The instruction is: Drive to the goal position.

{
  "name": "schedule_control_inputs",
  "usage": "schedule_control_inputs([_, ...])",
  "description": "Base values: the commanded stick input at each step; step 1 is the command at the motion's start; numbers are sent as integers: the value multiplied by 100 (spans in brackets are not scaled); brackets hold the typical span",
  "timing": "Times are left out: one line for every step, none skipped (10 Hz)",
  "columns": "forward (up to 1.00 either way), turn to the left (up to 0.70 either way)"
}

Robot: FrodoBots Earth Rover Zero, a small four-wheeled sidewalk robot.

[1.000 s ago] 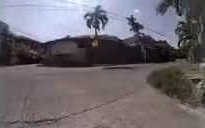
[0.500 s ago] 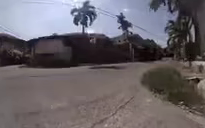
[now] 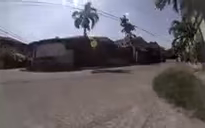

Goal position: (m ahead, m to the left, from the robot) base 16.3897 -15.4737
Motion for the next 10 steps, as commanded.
schedule_control_inputs([100, -3])
schedule_control_inputs([100, -23])
schedule_control_inputs([100, -40])
schedule_control_inputs([100, -40])
schedule_control_inputs([100, -40])
schedule_control_inputs([100, -40])
schedule_control_inputs([100, -40])
schedule_control_inputs([100, -40])
schedule_control_inputs([100, -40])
schedule_control_inputs([100, -40])
